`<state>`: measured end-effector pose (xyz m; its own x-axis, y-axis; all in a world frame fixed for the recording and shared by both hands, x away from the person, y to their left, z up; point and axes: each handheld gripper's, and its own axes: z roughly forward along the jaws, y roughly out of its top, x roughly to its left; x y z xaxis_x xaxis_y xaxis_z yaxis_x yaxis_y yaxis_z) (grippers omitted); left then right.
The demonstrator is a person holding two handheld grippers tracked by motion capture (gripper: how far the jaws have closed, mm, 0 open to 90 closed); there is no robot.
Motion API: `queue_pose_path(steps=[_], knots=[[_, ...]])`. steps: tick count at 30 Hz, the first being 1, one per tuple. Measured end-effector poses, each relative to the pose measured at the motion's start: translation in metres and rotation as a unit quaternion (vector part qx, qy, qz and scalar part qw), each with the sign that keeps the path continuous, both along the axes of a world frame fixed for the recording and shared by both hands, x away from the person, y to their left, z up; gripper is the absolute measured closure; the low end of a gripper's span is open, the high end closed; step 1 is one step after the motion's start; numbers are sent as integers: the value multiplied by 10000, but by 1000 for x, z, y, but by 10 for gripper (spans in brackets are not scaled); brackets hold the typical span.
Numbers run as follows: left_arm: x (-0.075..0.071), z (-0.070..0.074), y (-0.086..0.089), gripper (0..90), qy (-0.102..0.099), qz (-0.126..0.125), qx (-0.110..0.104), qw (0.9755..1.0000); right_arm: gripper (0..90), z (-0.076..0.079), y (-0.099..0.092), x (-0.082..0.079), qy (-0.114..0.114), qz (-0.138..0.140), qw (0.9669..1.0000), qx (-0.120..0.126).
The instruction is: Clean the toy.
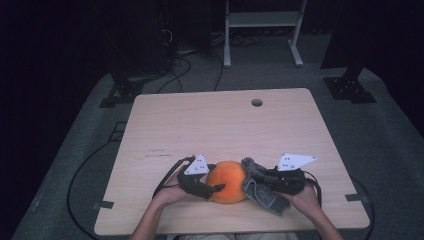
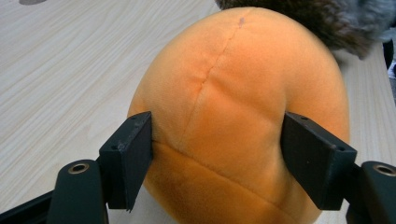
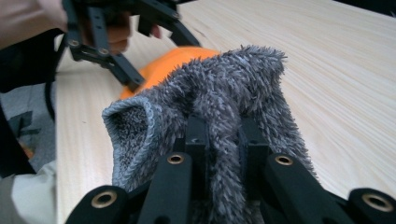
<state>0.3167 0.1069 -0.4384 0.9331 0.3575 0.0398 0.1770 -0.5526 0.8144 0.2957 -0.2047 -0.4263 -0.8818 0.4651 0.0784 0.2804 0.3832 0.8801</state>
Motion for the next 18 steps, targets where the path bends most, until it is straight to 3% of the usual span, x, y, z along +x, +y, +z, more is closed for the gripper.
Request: queue_pose_path(steps=[3,4,7,8,9,10,11,14,15,16,17,18], knots=[[0,6,-1,190,-84,-117,-176,9997,772,-6,11,-1,-1,78,9996,-254],[0,8,-3,154,-113,-45,-238,9996,772,-6,12,-2,-52,63,9996,-285],[5,4,-11,73,-3,102,-145,9998,771,-5,9,-2,-29,35,9996,-262],[6,1,-13,89,130,48,-152,9998,771,-6,8,-1,3,26,9996,-267],[4,-1,-15,219,112,26,-185,9998,772,-8,5,2,100,-16,9996,-275],[2,-1,-16,219,16,18,-160,9999,772,-8,5,2,100,-16,9996,-275],[1,2,-17,285,-95,33,-124,9999,772,-9,3,4,169,-40,9996,-230],[-5,11,-24,386,-462,141,-469,9977,773,-3,-4,8,80,-254,9995,-179],[-7,13,-28,391,-627,215,-470,9967,775,2,-6,9,57,-315,9995,-20],[-9,13,-33,383,-788,276,-439,9955,775,7,-8,10,18,-341,9992,186],[-10,11,-39,372,-863,236,-271,9956,775,11,-8,10,-18,-348,9988,345],[-11,9,-43,334,-834,128,-91,9964,775,14,-5,11,-61,-334,9987,386]])
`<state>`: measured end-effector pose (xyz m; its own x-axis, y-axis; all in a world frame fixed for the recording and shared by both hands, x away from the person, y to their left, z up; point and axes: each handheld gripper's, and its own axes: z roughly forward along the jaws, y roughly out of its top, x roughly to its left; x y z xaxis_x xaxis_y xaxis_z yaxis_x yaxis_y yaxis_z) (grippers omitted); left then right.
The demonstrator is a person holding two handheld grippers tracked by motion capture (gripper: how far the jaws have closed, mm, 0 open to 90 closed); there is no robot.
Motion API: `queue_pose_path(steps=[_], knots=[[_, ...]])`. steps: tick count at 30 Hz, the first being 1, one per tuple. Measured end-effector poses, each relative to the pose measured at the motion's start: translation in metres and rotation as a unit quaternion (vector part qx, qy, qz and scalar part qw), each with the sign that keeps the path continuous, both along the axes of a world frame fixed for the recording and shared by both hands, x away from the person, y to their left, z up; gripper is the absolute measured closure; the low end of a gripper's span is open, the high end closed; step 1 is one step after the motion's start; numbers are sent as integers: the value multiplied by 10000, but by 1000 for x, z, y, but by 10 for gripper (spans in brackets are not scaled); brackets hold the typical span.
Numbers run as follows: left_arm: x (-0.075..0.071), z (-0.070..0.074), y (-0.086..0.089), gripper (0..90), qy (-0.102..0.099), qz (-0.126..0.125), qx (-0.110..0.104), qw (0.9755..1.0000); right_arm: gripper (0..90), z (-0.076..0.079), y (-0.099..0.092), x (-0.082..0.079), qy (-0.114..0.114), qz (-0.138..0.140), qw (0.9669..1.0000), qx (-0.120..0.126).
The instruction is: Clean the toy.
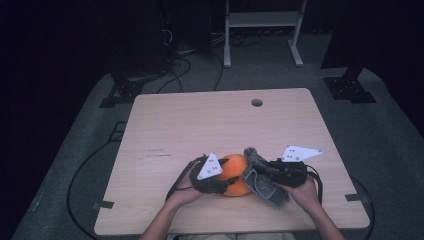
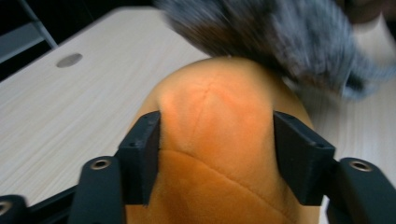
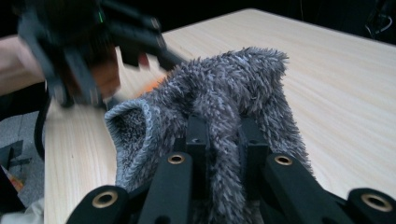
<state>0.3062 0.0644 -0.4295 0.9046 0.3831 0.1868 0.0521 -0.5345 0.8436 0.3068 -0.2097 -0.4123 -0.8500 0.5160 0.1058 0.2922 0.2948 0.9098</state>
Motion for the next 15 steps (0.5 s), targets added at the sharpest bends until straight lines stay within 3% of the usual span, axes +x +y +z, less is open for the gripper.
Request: queue_pose_path(steps=[1,3,6,7,9,11,13,15], knots=[[0,0,0,314,26,-47,51,10000,775,-3,10,1,-18,47,9997,-237],[3,3,6,260,264,-49,16,9996,776,-7,15,1,-14,78,9994,-345],[7,6,12,137,321,124,-284,9990,777,-12,24,-2,-26,220,9992,-329],[8,4,12,141,348,118,-205,9991,777,-12,26,-5,-77,259,9990,-343],[8,-3,12,242,305,17,-55,9995,776,-12,26,-6,-148,224,9987,-436],[9,-6,15,288,392,57,-24,9992,776,-16,17,-3,-20,172,9988,-448],[10,-7,20,307,464,131,32,9988,776,-24,4,4,193,-59,9984,-536],[12,-9,26,318,518,188,85,9984,776,-29,-7,8,362,-342,9955,-801]])
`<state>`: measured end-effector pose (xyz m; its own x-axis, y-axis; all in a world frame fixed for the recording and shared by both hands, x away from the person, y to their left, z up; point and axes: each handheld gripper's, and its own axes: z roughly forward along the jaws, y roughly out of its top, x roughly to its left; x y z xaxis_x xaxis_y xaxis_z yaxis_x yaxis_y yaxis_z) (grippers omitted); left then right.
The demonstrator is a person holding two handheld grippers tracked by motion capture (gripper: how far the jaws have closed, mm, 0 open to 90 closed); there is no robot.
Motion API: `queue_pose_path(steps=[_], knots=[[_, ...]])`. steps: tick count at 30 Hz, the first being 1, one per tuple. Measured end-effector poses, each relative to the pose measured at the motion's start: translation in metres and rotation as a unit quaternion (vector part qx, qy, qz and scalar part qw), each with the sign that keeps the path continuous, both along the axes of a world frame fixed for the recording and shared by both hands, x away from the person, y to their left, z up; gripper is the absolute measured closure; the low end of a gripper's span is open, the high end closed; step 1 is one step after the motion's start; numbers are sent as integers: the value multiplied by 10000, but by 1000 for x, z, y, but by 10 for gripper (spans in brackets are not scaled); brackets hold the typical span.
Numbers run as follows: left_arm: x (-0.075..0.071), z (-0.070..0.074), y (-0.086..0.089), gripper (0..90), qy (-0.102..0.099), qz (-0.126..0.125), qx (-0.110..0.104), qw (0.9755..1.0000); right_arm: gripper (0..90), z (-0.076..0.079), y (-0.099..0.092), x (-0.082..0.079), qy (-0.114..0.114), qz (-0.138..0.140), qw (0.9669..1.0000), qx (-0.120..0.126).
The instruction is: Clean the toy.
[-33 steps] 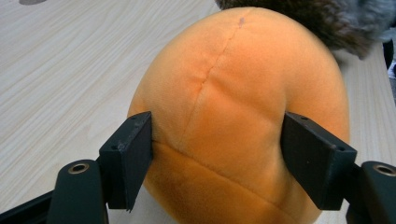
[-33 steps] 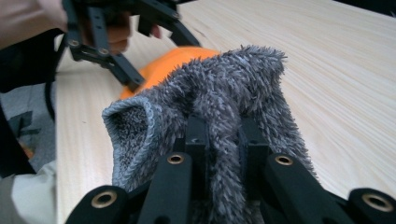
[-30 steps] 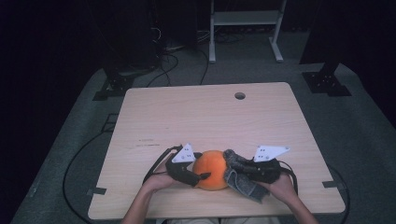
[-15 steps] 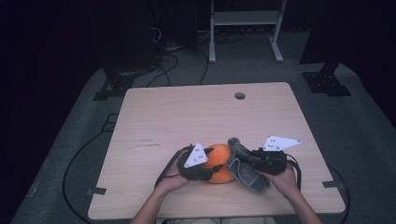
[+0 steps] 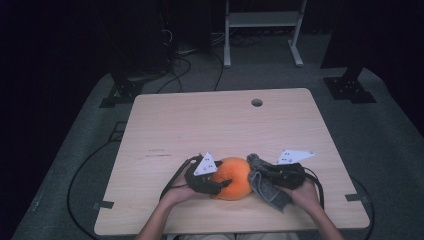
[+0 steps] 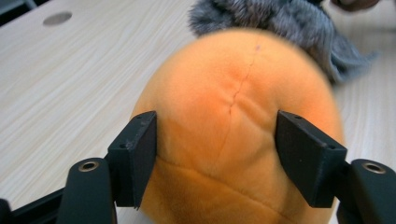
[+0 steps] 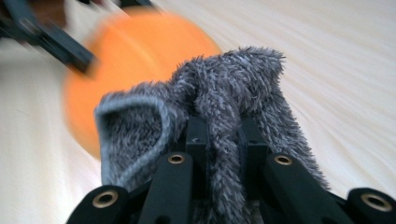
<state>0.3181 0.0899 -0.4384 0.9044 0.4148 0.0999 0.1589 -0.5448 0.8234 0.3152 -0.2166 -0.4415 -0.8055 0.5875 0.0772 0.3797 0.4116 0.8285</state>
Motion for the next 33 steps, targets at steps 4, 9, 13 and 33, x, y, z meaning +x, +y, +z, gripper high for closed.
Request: queue_pose_path(steps=[4,9,13,33], knots=[[1,-1,4,321,71,39,-55,10000,776,13,-2,-10,-195,208,9973,679],[0,-2,6,323,58,8,-28,10000,777,-2,15,-4,-70,393,9988,271],[-1,0,7,323,17,-65,55,10000,777,-3,3,-2,96,117,9997,177],[-3,0,4,290,5,-200,-119,9997,776,2,11,-1,128,446,9984,322]])
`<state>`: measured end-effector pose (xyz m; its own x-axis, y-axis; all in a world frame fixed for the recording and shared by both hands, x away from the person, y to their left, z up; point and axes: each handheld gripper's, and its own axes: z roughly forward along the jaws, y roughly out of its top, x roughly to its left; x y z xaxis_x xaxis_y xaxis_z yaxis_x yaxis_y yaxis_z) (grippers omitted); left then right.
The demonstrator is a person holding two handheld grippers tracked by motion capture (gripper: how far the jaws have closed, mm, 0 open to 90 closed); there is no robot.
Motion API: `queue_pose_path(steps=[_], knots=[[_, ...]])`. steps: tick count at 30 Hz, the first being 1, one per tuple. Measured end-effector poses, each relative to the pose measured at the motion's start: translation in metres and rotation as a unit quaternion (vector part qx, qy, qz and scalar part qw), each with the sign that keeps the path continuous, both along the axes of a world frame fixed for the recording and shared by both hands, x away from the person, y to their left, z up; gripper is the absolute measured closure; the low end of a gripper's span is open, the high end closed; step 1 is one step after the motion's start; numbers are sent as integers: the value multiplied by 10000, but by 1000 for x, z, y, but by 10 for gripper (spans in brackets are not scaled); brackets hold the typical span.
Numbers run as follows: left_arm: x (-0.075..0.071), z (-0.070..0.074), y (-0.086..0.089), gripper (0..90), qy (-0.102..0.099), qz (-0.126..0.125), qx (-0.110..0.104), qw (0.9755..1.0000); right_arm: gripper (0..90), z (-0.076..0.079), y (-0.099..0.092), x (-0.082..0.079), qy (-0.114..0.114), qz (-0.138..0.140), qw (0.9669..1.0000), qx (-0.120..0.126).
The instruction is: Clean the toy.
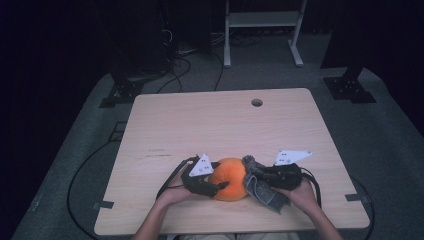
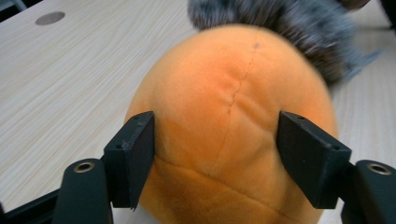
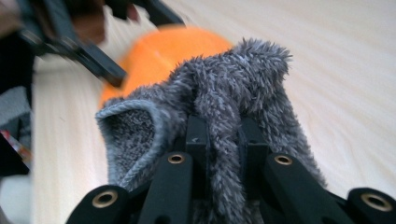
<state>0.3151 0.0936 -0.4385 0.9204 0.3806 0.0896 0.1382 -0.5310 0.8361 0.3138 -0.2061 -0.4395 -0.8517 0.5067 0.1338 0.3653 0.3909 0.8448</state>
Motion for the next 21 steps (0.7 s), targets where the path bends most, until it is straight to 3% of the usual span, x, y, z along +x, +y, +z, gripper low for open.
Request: queue_pose_path(steps=[3,5,6,7,9,11,12,14,16,17,20,21], knots=[[-2,1,-7,276,-55,-43,-9,10000,776,0,-10,4,96,-200,9997,-63],[-6,3,-11,277,-132,-167,37,9998,777,7,-13,3,-5,-188,9996,233],[-8,4,-13,274,-151,-226,45,9996,776,17,-6,0,-165,-52,9984,537],[-11,6,-15,269,-176,-348,50,9992,776,21,-1,-1,-204,32,9981,583],[-12,10,-15,250,-95,-423,31,9991,776,22,5,-1,-210,144,9984,498],[-9,14,-11,175,39,-395,-87,9992,777,15,17,-5,-270,274,9992,74],[-7,16,-9,113,83,-267,-126,9995,778,12,18,-10,-340,229,9991,48],[-1,12,-9,85,225,31,29,9997,777,12,16,-11,-340,252,9991,31],[3,2,-13,56,574,43,30,9983,777,11,13,-16,-349,299,9989,13],[1,0,-16,76,488,29,56,9988,777,11,12,-17,-331,308,9990,6],[-9,8,-20,344,-101,17,161,9998,777,13,9,-17,-327,249,9992,-24],[-11,12,-21,378,-311,81,116,9994,778,16,7,-17,-351,236,9991,14]])
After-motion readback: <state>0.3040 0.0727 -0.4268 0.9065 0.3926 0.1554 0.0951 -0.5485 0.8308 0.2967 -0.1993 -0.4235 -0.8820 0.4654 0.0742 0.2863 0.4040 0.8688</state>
